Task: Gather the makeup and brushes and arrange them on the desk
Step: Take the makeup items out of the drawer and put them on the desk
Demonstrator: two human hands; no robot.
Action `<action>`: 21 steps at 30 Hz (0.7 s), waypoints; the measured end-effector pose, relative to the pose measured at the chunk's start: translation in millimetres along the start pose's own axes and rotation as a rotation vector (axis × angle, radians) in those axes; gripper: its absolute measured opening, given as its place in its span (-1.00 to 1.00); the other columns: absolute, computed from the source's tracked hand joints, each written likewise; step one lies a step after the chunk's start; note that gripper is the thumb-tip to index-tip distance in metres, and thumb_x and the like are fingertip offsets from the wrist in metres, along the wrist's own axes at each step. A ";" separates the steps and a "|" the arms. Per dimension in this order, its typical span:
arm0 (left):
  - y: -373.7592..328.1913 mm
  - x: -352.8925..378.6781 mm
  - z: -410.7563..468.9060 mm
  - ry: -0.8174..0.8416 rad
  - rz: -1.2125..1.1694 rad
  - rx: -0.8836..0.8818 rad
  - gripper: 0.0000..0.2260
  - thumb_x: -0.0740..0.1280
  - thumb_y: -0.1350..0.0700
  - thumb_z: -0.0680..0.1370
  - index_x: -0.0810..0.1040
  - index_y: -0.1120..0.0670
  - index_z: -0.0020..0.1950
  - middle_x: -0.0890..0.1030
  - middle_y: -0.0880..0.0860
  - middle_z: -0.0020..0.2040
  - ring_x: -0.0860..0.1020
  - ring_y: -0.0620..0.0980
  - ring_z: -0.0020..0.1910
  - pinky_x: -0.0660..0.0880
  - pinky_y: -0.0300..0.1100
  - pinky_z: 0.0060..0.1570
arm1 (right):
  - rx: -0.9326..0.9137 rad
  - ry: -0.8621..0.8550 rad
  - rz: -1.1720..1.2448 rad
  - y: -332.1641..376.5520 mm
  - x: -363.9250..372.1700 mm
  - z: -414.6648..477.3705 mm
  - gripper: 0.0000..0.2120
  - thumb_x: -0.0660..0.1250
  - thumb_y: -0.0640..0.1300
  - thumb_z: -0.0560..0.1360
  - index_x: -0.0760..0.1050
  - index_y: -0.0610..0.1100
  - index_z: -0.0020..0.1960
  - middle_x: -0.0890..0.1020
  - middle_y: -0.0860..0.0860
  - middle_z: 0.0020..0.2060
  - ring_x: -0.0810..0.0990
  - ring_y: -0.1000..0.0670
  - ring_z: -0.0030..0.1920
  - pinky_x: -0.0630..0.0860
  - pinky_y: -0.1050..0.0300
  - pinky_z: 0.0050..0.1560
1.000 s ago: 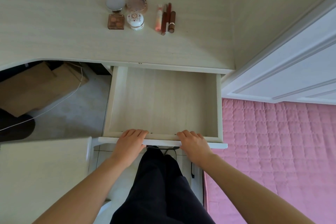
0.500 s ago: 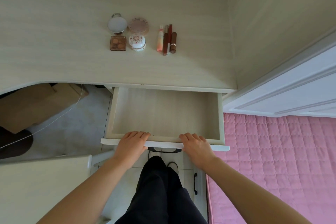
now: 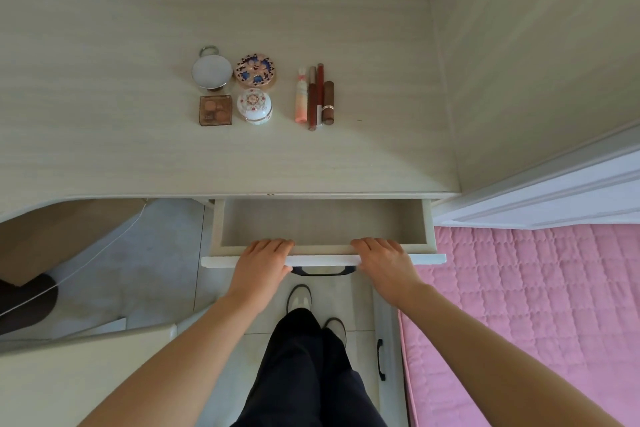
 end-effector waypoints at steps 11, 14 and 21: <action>13.5 -9.8 3.5 -0.045 -0.354 -0.346 -0.76 0.42 0.17 0.48 0.59 0.09 0.15 0.62 0.00 0.12 0.51 0.04 0.18 0.42 -0.12 0.17 | 0.248 -0.157 0.385 -23.1 -31.9 -3.3 -0.74 0.26 -0.36 0.50 0.53 -0.16 0.14 0.59 -0.04 0.05 0.53 -0.08 0.08 0.53 0.07 0.02; 22.4 -18.3 -3.4 -0.140 -0.502 -0.427 -0.86 0.38 0.18 0.52 0.61 0.09 0.06 0.62 -0.02 0.04 0.51 -0.03 0.11 0.35 -0.32 -0.01 | 0.294 -0.255 0.500 -26.3 -35.3 -18.1 -0.80 0.29 -0.33 0.51 0.56 -0.22 0.11 0.59 -0.08 0.05 0.50 -0.10 0.12 0.51 0.04 0.07; 44.7 13.1 -51.5 -0.088 -1.246 -1.105 -0.82 0.33 0.05 0.56 0.56 0.16 -0.14 0.65 0.14 -0.15 0.64 0.12 -0.15 0.59 -0.09 -0.11 | 0.697 -0.377 0.939 -40.6 -20.0 -55.7 -0.78 0.28 -0.15 0.55 0.49 -0.17 0.18 0.57 0.00 0.05 0.53 -0.01 0.03 0.43 0.16 0.05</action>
Point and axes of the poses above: each hand's wrist, its own z-axis towards the middle knuckle, its own x-axis out of the palm, y = z × x, the point moved 8 cm from there along z, towards the middle knuckle
